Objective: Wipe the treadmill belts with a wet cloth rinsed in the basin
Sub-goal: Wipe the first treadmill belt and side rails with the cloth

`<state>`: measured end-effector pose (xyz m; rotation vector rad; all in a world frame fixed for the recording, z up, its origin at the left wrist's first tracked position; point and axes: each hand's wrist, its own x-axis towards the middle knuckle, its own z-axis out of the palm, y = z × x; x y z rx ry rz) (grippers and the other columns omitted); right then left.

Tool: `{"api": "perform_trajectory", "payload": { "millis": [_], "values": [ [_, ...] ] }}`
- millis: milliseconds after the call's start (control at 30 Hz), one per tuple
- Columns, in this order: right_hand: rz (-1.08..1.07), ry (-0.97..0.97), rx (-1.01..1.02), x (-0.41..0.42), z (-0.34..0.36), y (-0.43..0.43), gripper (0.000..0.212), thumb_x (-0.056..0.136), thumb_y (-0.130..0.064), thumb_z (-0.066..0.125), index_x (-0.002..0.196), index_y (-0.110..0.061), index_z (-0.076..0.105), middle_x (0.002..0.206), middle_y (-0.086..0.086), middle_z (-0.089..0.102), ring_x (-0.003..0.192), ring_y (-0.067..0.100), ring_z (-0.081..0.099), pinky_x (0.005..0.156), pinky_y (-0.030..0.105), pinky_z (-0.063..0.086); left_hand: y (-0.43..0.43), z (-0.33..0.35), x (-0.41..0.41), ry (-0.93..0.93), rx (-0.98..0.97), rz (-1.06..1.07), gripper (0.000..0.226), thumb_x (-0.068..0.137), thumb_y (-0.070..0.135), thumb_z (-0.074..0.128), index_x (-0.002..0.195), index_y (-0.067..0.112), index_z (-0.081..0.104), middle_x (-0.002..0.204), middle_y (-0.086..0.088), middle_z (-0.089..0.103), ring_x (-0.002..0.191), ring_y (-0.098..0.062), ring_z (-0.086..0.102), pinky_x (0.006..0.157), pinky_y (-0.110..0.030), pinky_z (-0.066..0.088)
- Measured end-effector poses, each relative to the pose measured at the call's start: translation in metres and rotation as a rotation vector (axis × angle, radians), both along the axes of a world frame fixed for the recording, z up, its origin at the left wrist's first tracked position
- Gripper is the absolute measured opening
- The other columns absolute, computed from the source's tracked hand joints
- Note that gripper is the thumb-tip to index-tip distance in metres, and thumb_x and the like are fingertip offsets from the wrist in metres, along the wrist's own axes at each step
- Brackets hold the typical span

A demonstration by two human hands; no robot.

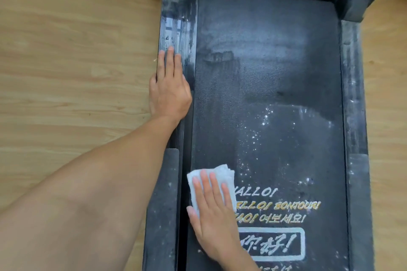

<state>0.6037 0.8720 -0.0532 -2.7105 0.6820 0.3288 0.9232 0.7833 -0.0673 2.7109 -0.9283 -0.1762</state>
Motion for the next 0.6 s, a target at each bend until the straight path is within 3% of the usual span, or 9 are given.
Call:
{"api": "perform_trajectory", "payload": {
  "millis": [200,300,367,467,600],
  "values": [
    [-0.166,-0.070,-0.143,0.167,-0.016,-0.148,0.065,0.110,-0.040,0.024,0.169,-0.017,0.010,0.177,0.007,0.002,0.164,0.025,0.001,0.131,0.052,0.007,0.000,-0.002,0.000,-0.004,-0.021,-0.004,0.060,0.106,0.027,0.027,0.165,0.016,0.025,0.175,0.001,0.012,0.162,-0.020,0.009,0.113,-0.044,0.039],
    [-0.198,-0.062,-0.167,0.202,-0.018,-0.188,0.066,0.110,-0.040,0.020,0.169,-0.017,0.004,0.177,0.007,-0.001,0.164,0.024,-0.001,0.131,0.051,0.004,0.001,-0.002,-0.001,-0.008,-0.022,0.001,0.060,0.106,0.028,0.025,0.165,0.015,0.025,0.175,0.001,0.012,0.162,-0.020,0.008,0.114,-0.045,0.040],
    [-0.193,-0.079,-0.139,0.176,-0.016,-0.173,0.067,0.110,-0.040,0.021,0.169,-0.017,0.001,0.177,0.006,-0.005,0.164,0.024,-0.006,0.132,0.051,0.003,0.001,0.000,-0.002,0.002,-0.022,-0.009,0.060,0.106,0.027,0.025,0.164,0.015,0.026,0.175,0.001,0.012,0.162,-0.020,0.008,0.113,-0.045,0.041],
    [-0.202,-0.018,-0.070,0.075,-0.009,-0.097,0.069,0.110,-0.039,0.025,0.169,-0.017,-0.005,0.176,0.005,-0.013,0.163,0.024,-0.013,0.132,0.052,0.003,0.003,0.001,-0.002,-0.004,-0.012,-0.011,0.060,0.106,0.027,0.025,0.164,0.014,0.025,0.176,-0.001,0.011,0.162,-0.022,0.008,0.113,-0.047,0.041],
    [-0.198,0.066,0.042,-0.035,0.016,-0.016,0.071,0.111,-0.040,0.029,0.169,-0.015,-0.004,0.176,0.005,-0.016,0.163,0.029,-0.006,0.129,0.050,0.002,0.002,0.002,-0.001,0.008,-0.018,-0.005,0.060,0.106,0.028,0.025,0.165,0.014,0.023,0.176,-0.001,0.009,0.162,-0.022,0.007,0.115,-0.047,0.039]
  ]
}}
